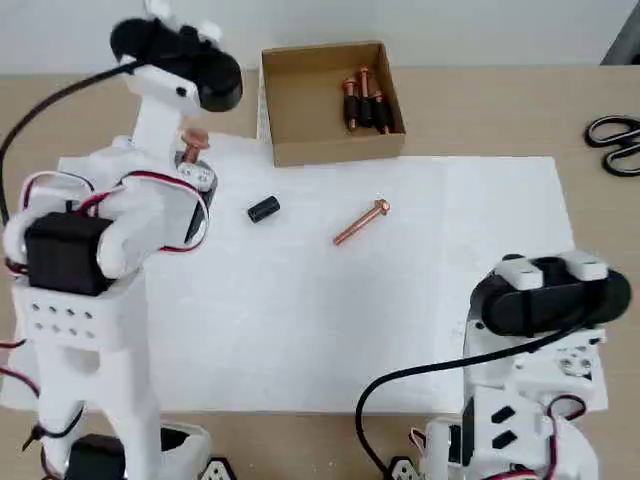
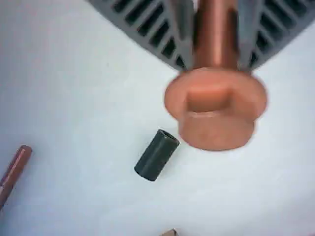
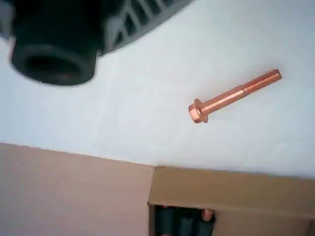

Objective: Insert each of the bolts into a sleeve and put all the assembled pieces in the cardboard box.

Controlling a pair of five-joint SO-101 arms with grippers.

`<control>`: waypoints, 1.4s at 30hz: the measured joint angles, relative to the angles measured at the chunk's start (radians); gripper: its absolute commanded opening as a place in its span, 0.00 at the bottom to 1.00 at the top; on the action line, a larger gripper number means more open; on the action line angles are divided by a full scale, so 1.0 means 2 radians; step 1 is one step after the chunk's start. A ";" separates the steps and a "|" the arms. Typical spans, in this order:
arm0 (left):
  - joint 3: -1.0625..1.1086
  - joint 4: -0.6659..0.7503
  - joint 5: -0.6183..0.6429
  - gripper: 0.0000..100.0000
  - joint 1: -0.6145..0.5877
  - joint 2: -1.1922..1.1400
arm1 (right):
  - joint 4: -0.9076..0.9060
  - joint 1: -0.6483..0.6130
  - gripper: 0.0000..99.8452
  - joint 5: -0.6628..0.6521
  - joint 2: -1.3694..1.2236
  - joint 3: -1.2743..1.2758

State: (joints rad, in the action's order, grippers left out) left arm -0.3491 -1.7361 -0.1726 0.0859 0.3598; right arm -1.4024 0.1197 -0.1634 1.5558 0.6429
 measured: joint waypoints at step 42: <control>0.205 0.195 0.166 0.01 0.035 0.093 | 0.513 -0.255 0.00 0.084 0.009 0.430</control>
State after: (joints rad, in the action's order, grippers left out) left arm 0.0606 -1.3464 0.1588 0.1550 0.5455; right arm -0.3759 -0.3897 0.0038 1.5742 1.5021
